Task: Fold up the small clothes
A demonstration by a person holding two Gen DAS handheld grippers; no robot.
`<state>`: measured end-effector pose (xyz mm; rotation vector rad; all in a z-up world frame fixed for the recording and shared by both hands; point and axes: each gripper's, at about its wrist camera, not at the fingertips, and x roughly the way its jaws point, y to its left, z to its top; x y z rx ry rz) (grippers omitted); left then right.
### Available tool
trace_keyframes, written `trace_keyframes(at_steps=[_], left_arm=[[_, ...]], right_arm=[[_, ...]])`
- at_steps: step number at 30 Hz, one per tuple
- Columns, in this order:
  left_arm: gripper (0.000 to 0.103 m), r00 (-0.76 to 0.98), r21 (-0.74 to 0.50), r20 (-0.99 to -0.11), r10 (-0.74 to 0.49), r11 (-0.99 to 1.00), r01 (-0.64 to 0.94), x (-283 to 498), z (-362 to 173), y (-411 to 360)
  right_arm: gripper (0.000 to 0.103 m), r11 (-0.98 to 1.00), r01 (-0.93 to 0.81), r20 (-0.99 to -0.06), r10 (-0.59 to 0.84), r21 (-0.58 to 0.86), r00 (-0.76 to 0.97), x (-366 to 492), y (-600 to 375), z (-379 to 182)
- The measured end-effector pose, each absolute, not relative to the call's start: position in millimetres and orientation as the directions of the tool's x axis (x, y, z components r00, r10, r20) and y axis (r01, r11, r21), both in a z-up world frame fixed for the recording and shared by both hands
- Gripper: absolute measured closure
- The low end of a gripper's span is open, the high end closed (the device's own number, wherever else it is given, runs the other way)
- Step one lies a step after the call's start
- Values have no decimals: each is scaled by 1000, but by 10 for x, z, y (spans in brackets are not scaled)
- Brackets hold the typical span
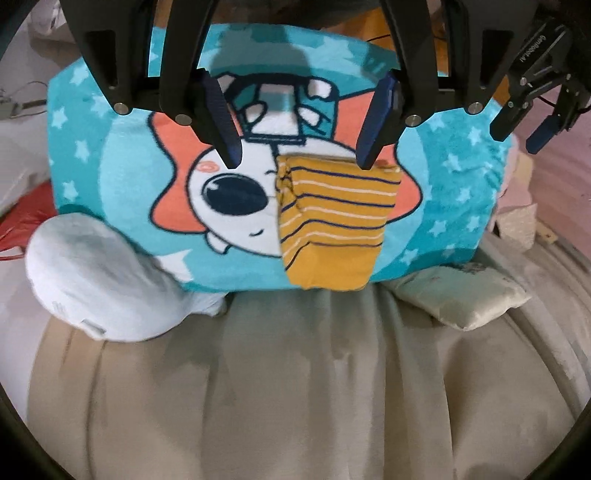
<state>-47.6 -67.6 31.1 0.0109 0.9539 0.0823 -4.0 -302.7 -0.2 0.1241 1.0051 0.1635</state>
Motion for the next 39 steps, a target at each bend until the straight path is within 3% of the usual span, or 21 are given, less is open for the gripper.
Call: trace_keyframes(at_steps=[6, 39], left_arm=[[23, 572, 34, -819, 40, 999, -22, -467, 371, -608], [23, 559, 14, -828, 38, 999, -46, -336, 513, -550]], right_arm=[[29, 989, -80, -802, 148, 126, 579, -274, -2830, 166], [29, 985, -143, -825, 159, 96, 542, -157, -2590, 243]])
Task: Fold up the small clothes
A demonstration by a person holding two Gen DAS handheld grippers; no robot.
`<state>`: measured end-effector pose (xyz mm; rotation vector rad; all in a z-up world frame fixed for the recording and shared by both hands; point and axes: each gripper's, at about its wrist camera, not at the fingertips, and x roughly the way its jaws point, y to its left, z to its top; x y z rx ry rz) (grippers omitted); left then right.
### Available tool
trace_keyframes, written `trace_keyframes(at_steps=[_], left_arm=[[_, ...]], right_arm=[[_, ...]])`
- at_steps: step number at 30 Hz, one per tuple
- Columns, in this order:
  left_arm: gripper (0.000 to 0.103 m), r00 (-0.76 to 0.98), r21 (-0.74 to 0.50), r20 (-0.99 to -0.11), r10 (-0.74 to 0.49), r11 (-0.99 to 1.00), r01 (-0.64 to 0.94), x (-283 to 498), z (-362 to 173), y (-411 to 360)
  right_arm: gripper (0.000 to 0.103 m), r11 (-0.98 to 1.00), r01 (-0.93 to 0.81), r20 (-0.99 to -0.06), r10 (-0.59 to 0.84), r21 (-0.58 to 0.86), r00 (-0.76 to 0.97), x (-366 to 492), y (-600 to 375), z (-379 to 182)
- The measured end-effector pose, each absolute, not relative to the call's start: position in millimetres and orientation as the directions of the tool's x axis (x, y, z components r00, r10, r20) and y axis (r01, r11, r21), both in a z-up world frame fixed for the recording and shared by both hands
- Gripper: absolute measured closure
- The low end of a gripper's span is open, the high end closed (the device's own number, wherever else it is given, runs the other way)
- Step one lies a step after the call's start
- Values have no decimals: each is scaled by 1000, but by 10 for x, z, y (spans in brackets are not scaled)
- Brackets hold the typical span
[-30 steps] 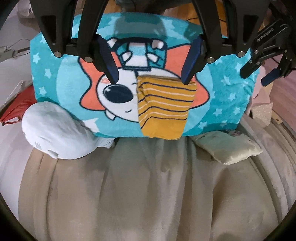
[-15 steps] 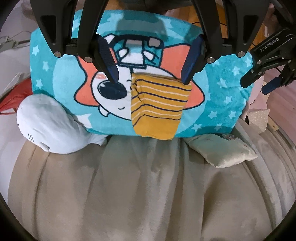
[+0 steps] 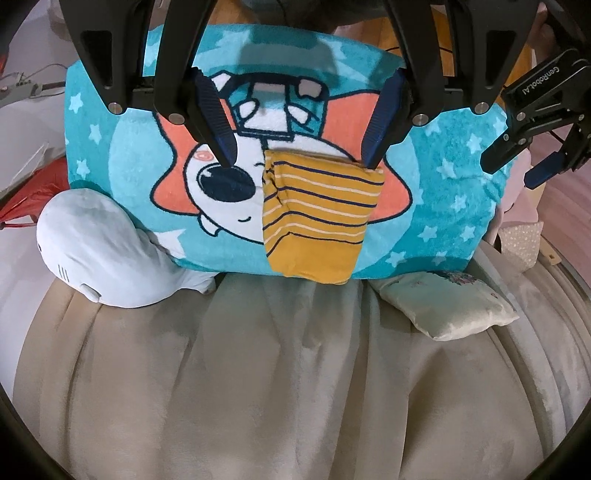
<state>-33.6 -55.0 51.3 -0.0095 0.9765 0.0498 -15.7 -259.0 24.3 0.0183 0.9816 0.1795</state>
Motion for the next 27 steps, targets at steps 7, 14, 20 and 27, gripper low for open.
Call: trace_keyframes(at_steps=[7, 14, 20, 27], left_arm=[[23, 558, 11, -830, 20, 1000, -20, -343, 492, -520], [23, 554, 6, -833, 4, 1000, 2, -335, 470, -489], [23, 545, 4, -839, -11, 1000, 26, -292, 427, -459], [23, 537, 16, -844, -4, 999, 33, -293, 378, -418]], right_arm=[[29, 988, -125, -829, 141, 86, 541, -189, -2563, 241], [29, 991, -105, -831, 129, 85, 540, -200, -2550, 233], [29, 992, -94, -832, 117, 79, 542, -201, -2537, 221], [29, 994, -65, -842, 110, 89, 529, -157, -2555, 174]])
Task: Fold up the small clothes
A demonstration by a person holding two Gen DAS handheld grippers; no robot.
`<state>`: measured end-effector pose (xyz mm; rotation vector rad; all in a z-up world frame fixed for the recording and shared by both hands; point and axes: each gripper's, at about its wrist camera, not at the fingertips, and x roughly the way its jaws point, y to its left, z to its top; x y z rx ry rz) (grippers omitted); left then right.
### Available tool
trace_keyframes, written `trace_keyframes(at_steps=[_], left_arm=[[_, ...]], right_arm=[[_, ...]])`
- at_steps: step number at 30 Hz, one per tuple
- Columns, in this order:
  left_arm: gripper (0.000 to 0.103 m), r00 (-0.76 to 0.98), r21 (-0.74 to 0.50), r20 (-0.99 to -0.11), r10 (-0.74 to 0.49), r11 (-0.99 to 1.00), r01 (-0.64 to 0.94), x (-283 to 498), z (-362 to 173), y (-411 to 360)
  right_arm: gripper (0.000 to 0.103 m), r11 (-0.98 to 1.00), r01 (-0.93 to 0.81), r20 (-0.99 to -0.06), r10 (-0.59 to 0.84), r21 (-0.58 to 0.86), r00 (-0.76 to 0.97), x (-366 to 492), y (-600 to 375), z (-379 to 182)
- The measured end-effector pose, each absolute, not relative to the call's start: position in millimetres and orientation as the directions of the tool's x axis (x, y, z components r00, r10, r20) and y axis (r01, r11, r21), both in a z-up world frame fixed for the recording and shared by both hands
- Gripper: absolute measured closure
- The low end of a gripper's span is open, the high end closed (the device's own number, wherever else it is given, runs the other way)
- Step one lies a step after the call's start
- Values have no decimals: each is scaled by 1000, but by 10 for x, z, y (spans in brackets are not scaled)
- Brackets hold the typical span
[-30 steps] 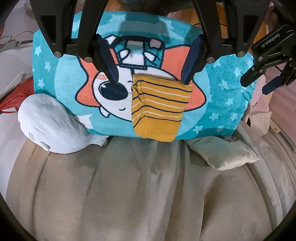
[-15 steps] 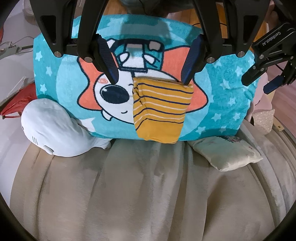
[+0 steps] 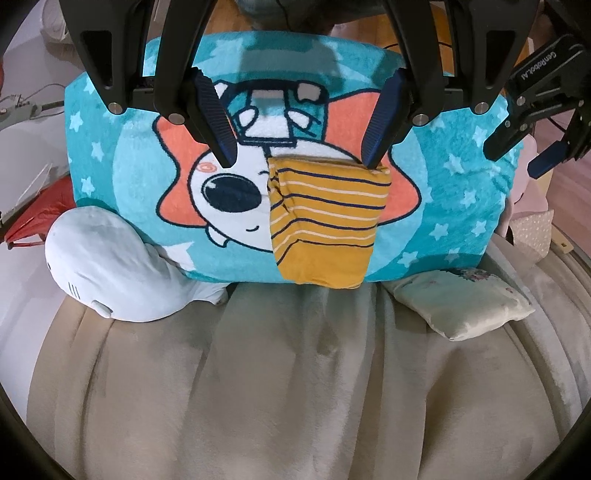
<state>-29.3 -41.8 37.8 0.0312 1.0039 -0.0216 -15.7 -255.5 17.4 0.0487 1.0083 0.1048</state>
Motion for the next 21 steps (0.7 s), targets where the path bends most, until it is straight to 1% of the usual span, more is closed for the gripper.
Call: trace_keyframes(at_steps=[7, 21], left_arm=[[23, 536, 3, -844, 2, 1000, 1, -283, 379, -272], [23, 550, 21, -835, -8, 999, 46, -316, 385, -375]], right_arm=[[29, 994, -89, -856, 98, 61, 507, -109, -2451, 171], [29, 995, -92, -867, 78, 38, 492, -85, -2390, 156]])
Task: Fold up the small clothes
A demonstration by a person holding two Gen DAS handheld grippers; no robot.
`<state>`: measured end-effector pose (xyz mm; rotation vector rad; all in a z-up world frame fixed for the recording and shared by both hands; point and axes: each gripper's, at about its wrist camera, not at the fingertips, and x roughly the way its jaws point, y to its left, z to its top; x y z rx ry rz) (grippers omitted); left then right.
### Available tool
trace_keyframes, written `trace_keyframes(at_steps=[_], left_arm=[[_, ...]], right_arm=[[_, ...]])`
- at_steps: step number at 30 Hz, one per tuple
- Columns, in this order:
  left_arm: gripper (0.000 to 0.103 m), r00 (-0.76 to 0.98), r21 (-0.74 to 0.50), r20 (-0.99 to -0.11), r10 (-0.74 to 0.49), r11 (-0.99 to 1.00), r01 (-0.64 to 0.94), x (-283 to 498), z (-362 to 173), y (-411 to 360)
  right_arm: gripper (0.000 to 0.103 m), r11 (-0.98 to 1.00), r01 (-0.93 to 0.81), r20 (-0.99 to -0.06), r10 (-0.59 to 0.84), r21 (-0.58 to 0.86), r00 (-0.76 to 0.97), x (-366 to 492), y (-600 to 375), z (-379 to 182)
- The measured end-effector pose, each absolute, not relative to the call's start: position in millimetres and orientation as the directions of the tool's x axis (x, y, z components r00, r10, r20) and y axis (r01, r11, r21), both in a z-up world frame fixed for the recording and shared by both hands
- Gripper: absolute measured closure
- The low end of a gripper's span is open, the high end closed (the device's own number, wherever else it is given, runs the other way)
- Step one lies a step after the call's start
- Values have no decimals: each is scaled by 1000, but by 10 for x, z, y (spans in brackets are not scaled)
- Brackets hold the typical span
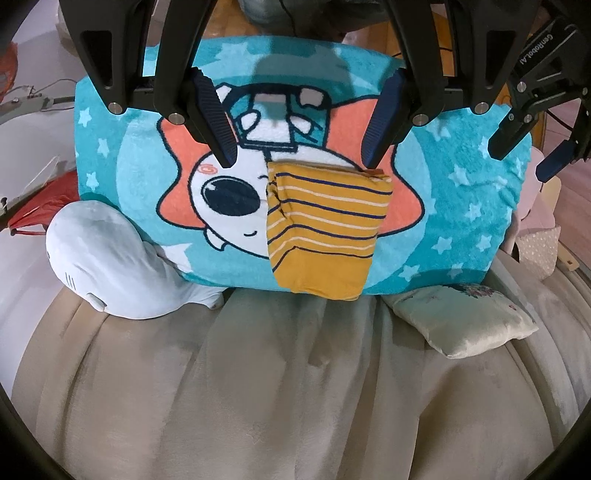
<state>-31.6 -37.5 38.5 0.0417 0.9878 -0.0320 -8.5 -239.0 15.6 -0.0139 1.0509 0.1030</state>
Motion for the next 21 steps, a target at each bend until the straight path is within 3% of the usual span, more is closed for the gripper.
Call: trace_keyframes(at_steps=[21], left_arm=[[23, 520, -23, -854, -28, 1000, 16, -378, 299, -307]], right_arm=[[29, 994, -72, -879, 107, 83, 465, -67, -2464, 128]])
